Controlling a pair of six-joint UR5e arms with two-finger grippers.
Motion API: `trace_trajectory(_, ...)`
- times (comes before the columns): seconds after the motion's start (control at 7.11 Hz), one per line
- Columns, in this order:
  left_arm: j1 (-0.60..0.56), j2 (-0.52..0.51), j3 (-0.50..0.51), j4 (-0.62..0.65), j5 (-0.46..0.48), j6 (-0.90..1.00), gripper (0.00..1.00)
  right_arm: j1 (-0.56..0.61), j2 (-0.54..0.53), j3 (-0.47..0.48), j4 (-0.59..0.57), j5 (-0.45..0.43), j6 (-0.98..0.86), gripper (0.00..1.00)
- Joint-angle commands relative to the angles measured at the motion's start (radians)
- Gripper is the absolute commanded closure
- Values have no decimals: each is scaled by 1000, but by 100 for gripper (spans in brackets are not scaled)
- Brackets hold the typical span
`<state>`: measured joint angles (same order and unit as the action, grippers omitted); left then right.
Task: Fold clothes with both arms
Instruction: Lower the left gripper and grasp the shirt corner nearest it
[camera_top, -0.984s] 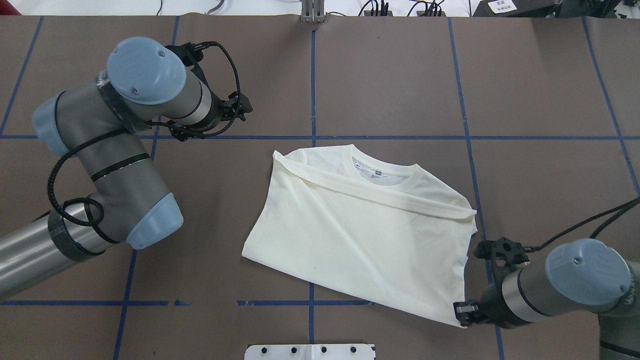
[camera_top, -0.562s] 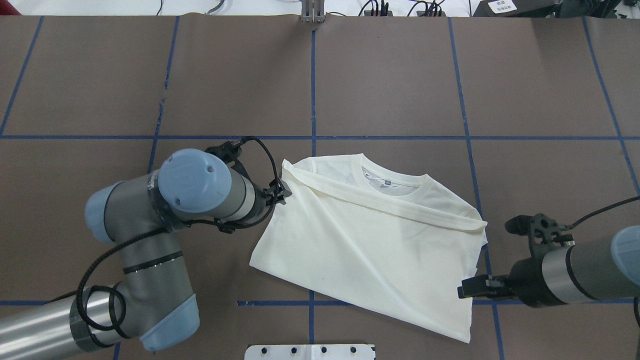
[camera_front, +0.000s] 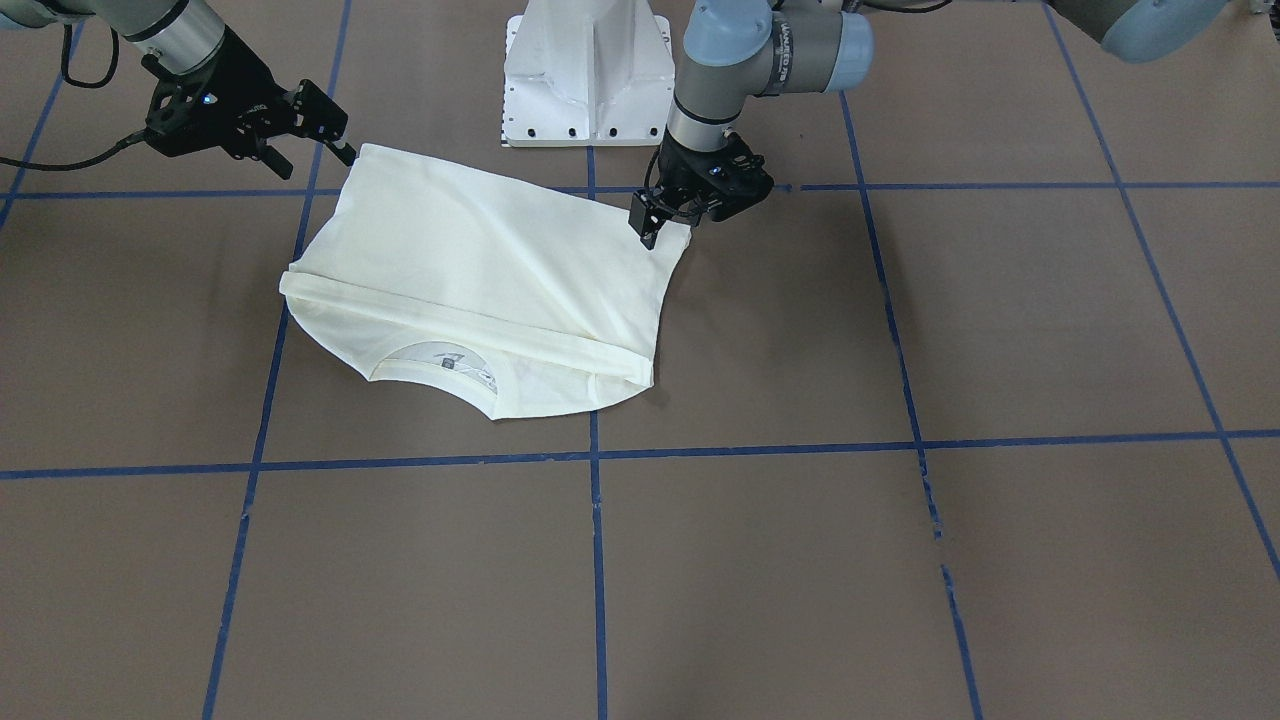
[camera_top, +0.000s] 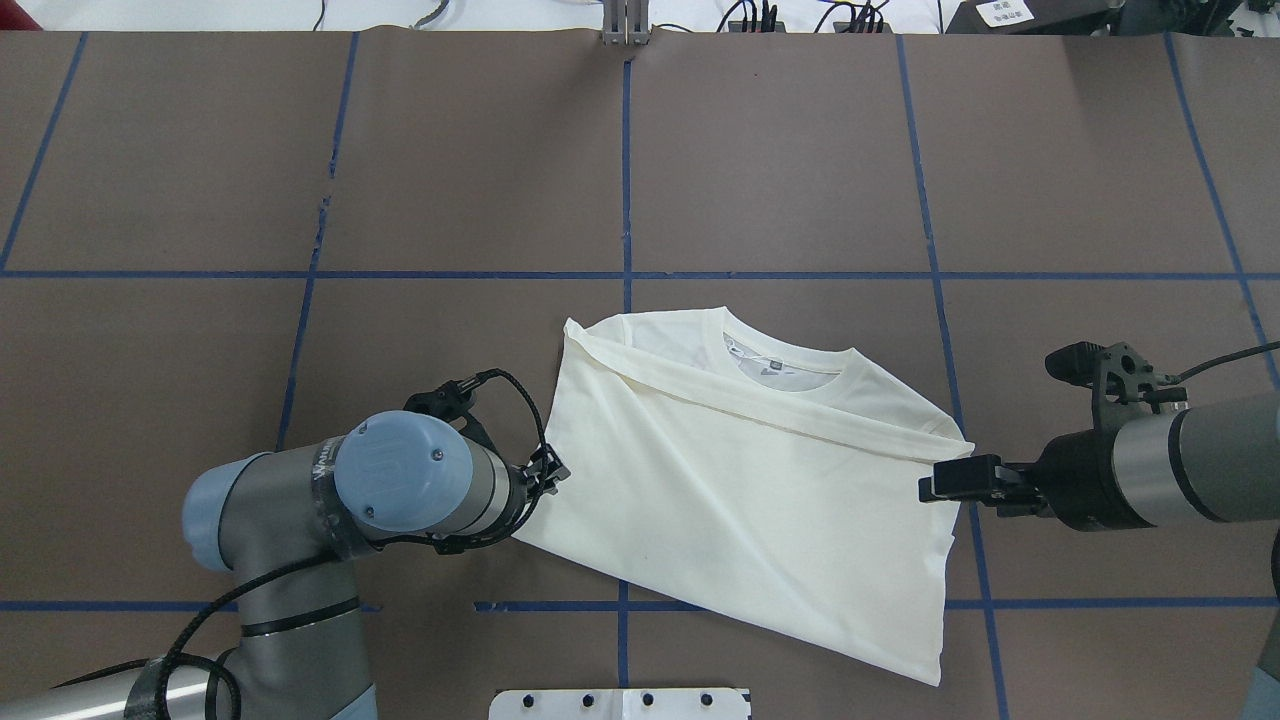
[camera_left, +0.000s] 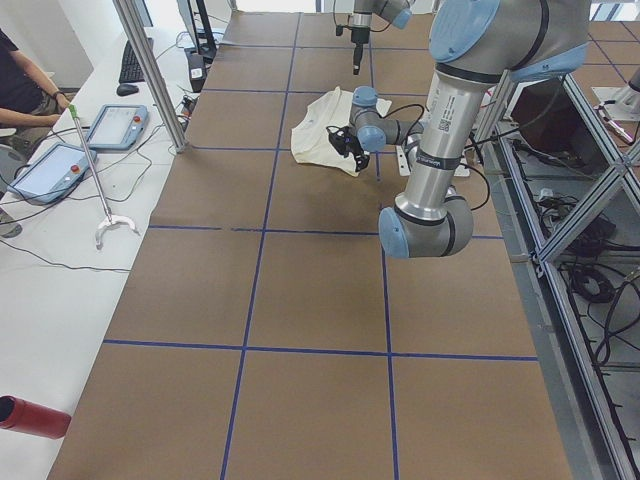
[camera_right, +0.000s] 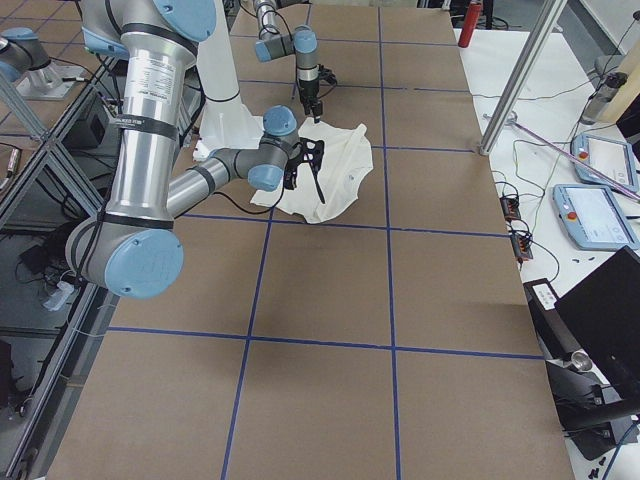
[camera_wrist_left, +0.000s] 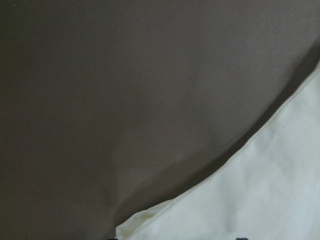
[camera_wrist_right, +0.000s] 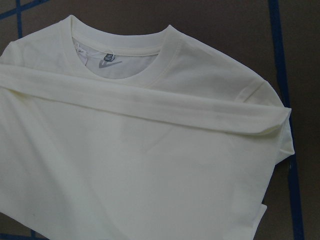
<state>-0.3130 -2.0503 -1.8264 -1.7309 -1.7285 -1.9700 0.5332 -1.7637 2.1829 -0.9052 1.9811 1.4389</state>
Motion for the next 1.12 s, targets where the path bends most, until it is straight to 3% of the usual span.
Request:
trace_trajectory(0.0,5,5,13,1,1,-3,30,2,1,-2,0,-2,0,0)
trace_trajectory(0.14,14,5,16,1,3,-3,38,2,1,-2,0,-2,0,0)
trace_trajectory(0.28,14,5,13,1,1,-3,65,2,1,-2,0,-1,0,0)
trace_trajectory(0.42,14,7,12,2,1,0,100,5,1,-2,0,1,0,0)
trace_trajectory(0.84,-9,-1,-16,45,-8,14,100,5,1,0,0,-4,0,0)
trace_trajectory(0.98,-88,-5,-5,57,-6,43,100,10,1,0,2,-2,2,0)
